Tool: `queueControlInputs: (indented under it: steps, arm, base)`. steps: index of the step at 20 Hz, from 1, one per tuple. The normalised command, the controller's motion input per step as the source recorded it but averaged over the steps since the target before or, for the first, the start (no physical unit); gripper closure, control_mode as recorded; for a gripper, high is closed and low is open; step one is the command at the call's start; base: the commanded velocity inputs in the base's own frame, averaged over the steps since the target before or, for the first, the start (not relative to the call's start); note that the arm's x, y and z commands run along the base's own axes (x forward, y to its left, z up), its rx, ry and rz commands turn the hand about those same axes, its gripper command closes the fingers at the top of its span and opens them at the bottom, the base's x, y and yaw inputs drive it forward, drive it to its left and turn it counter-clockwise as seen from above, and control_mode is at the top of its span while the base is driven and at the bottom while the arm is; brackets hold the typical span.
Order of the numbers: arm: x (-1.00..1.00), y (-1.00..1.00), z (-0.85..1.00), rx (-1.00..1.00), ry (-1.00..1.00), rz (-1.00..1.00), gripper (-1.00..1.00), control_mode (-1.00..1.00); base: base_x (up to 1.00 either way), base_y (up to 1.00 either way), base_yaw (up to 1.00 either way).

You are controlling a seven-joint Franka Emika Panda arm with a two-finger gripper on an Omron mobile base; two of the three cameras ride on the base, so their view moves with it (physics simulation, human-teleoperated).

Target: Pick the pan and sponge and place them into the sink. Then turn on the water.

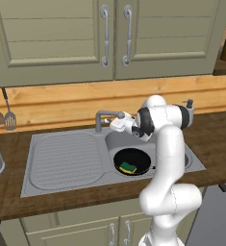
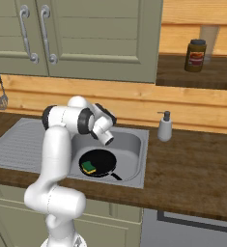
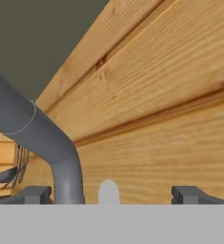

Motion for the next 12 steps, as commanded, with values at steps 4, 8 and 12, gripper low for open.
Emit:
queueControlInputs:
  steps: [4,8,12]
  arm:
    - [0.33,0.06,-0.13,0.00,0.00,0.00,-1.00,-1.00]
    - [0.33,0.05,-0.14,0.00,0.00,0.00,-1.00,-1.00]
    - [0.30,0.03,-0.03,0.00,0.00,0.00,-1.00,-1.00]
  base:
    - [0.00,0.00,0.00]
    - [0.00,0.00,0.00]
    - [0.00,0.00,0.00]
